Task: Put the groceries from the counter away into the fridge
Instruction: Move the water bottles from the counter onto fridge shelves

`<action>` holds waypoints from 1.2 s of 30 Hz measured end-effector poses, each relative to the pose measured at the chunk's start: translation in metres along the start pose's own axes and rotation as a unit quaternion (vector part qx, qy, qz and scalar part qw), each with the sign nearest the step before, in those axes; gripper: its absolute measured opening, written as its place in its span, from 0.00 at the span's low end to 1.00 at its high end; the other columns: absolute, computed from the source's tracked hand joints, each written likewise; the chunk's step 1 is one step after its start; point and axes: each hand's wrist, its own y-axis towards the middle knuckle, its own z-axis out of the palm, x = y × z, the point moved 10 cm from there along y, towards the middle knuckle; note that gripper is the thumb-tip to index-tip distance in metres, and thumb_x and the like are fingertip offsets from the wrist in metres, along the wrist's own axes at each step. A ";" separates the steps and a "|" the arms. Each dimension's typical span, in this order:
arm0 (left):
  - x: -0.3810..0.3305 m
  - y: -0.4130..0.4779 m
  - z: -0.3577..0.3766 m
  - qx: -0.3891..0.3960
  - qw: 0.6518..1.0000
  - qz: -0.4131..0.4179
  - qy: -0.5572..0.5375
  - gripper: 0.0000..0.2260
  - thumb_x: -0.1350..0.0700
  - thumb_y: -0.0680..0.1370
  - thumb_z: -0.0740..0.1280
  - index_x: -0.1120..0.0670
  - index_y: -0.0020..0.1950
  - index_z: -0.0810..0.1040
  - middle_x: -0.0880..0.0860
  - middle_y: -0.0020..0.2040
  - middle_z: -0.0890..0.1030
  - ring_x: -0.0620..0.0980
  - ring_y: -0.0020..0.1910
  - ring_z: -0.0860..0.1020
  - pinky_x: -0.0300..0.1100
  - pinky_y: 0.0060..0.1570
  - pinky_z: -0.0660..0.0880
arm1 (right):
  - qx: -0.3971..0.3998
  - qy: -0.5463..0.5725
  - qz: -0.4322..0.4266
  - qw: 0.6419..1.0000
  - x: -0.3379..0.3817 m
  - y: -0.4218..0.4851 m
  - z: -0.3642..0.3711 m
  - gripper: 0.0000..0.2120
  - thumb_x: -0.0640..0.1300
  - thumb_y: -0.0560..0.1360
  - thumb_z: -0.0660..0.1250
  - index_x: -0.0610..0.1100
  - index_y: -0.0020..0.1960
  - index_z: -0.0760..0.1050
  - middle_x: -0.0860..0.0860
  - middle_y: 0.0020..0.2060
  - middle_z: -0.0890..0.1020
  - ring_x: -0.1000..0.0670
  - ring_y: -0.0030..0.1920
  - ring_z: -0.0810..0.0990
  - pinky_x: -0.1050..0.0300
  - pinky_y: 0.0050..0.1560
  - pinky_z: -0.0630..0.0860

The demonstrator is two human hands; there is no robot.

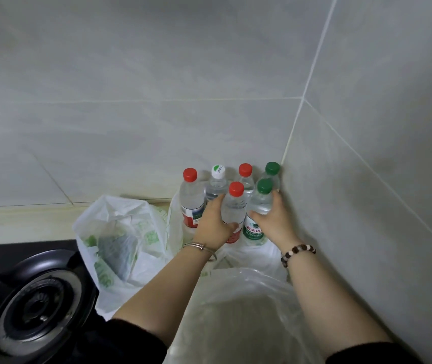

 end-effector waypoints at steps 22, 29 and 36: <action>-0.016 -0.041 -0.020 -0.081 0.995 -0.003 0.066 0.24 0.45 0.66 0.75 0.51 0.58 0.74 0.48 0.48 0.82 0.51 0.48 0.80 0.45 0.47 0.78 | -0.053 -0.009 -0.002 0.999 0.008 -0.048 -0.009 0.27 0.45 0.61 0.79 0.50 0.56 0.71 0.56 0.46 0.81 0.53 0.47 0.80 0.57 0.48 0.77; -0.024 -0.068 -0.061 -0.111 0.994 0.003 0.017 0.25 0.49 0.66 0.76 0.49 0.60 0.73 0.47 0.48 0.82 0.48 0.48 0.80 0.42 0.47 0.76 | -0.072 -0.043 -0.032 0.996 0.057 -0.077 -0.019 0.20 0.47 0.63 0.75 0.53 0.51 0.70 0.56 0.43 0.80 0.52 0.44 0.79 0.61 0.42 0.73; -0.026 -0.118 -0.125 -0.160 0.987 0.006 0.024 0.23 0.48 0.65 0.76 0.48 0.58 0.74 0.45 0.46 0.81 0.47 0.46 0.79 0.42 0.46 0.76 | -0.055 -0.041 -0.093 0.993 0.114 -0.126 0.007 0.26 0.47 0.62 0.77 0.51 0.57 0.70 0.57 0.44 0.78 0.53 0.44 0.76 0.62 0.43 0.70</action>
